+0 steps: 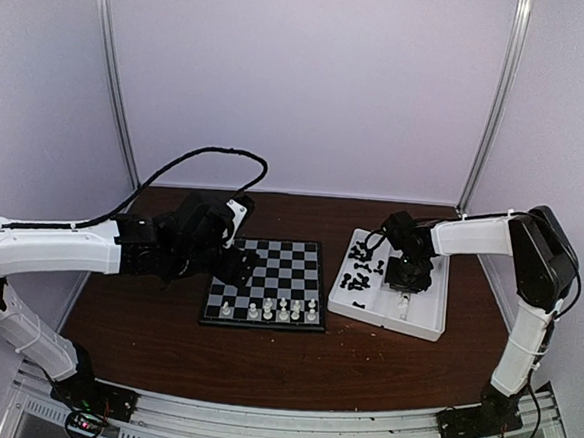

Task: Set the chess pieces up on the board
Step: Pick up the chess piece from the storage box.

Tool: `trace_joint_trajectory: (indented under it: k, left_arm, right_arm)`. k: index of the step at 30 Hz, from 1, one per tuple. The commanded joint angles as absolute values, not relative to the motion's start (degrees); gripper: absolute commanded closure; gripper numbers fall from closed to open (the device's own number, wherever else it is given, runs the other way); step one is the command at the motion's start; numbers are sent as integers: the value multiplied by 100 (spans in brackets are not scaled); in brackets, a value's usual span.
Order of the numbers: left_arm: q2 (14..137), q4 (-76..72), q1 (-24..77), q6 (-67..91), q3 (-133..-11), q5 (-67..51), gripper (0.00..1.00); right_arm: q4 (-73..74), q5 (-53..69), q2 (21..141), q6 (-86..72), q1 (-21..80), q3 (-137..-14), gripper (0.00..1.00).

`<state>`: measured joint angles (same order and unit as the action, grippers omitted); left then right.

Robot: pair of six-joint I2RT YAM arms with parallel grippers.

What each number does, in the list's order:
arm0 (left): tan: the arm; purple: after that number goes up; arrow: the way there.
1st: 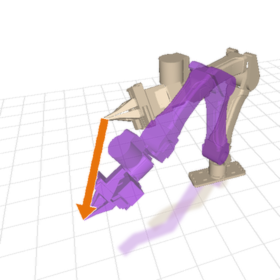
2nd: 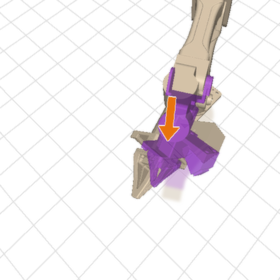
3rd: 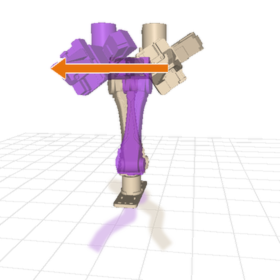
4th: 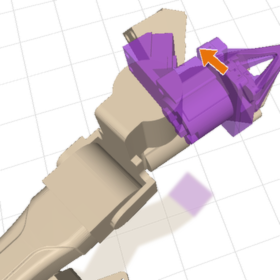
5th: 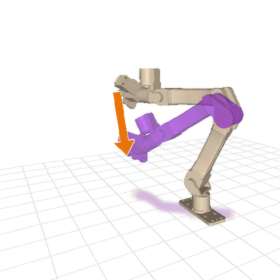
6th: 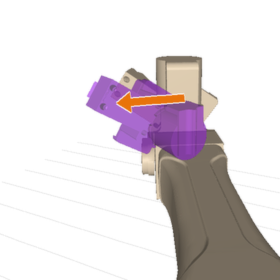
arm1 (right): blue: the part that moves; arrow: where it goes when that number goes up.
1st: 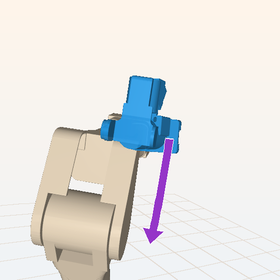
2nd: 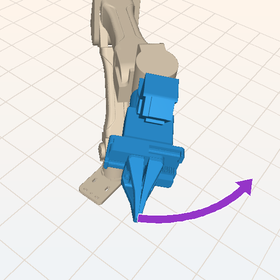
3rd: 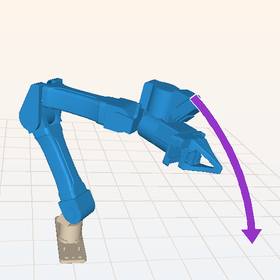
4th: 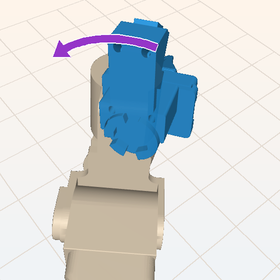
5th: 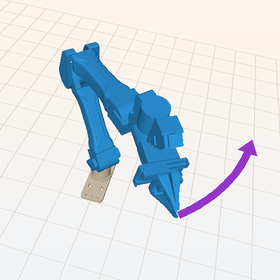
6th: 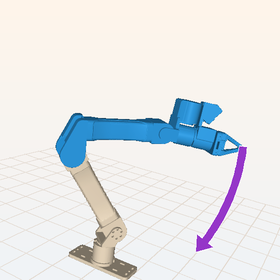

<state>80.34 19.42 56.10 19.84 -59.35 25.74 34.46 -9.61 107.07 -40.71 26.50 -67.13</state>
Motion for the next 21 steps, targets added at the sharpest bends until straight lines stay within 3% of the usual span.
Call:
trace_joint_trajectory:
  k: [1, 21]
  left_arm:
    - [8019, 1819, 5625, 1927, -5985, 2543, 2]
    - [8182, 1659, 5620, 2073, -6064, 2124, 3]
  right_arm:
    - [3506, -1028, 10812, -4050, 2663, -6787, 77]
    - [3499, -417, 9691, -4124, 2663, -6722, 81]
